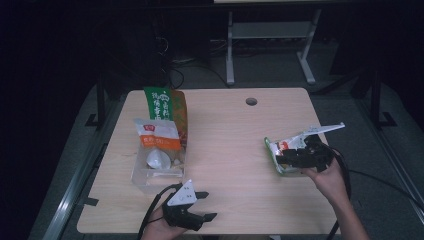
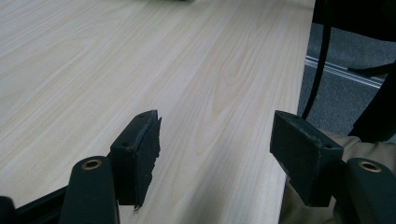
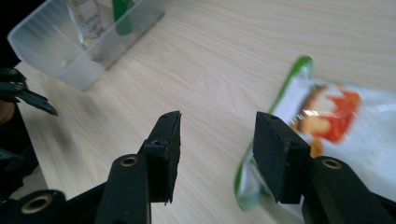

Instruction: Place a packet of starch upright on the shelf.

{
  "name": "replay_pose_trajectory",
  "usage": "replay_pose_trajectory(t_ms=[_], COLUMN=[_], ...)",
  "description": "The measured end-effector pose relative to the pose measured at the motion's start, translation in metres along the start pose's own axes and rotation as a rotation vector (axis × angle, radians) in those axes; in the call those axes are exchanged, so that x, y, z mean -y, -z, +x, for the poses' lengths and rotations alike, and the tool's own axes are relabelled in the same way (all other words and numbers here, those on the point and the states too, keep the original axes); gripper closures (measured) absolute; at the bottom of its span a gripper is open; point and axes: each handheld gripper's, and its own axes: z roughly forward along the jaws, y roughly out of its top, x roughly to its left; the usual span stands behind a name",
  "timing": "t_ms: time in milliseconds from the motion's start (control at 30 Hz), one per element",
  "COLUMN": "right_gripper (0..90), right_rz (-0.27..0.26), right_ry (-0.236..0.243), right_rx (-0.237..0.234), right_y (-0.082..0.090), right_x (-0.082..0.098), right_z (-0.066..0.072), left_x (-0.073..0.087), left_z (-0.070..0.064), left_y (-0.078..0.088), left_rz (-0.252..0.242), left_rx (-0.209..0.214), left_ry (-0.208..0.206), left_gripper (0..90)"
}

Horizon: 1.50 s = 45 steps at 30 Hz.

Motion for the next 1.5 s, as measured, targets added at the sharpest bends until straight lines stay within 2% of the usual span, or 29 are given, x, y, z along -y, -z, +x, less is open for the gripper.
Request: replay_pose_trajectory(t_ms=[333,433,467,667,833,933,967,1133,1233,1267,1500], right_gripper=[50.5,51.2,51.1,50.1,49.3,47.5,47.1,44.5,43.9,43.9,43.5], right_rz=[0.008,0.013,0.026,0.031,0.022,0.035,0.022,0.006,-0.039,-0.064,-0.083], right_ry=[-0.059,-0.066,-0.072,-0.102,-0.143,-0.188,-0.197,-0.243,-0.282,-0.308,-0.333], right_rx=[0.063,0.090,0.117,0.133,0.160,0.183,0.189,0.197,0.186,0.175,0.167], right_y=[0.013,0.016,0.017,0.022,0.028,0.030,0.031,0.033,0.035,0.035,0.024], right_x=[0.026,0.034,0.039,0.053,0.065,0.074,0.076,0.084,0.085,0.084,0.076], right_z=[-0.018,-0.023,-0.025,-0.035,-0.045,-0.056,-0.059,-0.071,-0.080,-0.084,-0.092], left_x=[0.000,0.000,0.000,0.000,0.000,0.000,0.000,0.000,0.000,0.000,0.000], left_z=[0.000,0.000,0.000,0.000,0.000,-0.001,-0.001,-0.001,-0.002,-0.002,-0.003], left_y=[0.000,0.001,0.000,0.000,0.000,-0.001,-0.001,-0.002,-0.003,-0.003,-0.004], left_rz=[-0.002,-0.004,-0.004,-0.003,-0.001,0.002,0.002,0.003,0.007,0.006,0.007], left_rx=[-0.001,-0.001,-0.002,-0.003,-0.003,-0.002,-0.002,-0.002,0.000,0.000,0.002], left_ry=[0.002,0.001,0.001,0.002,0.000,0.000,0.000,-0.009,-0.010,-0.009,-0.008], left_gripper=[32.6,32.6,32.6,32.6,32.6,32.6,32.6,32.5,32.6,32.6,32.6])
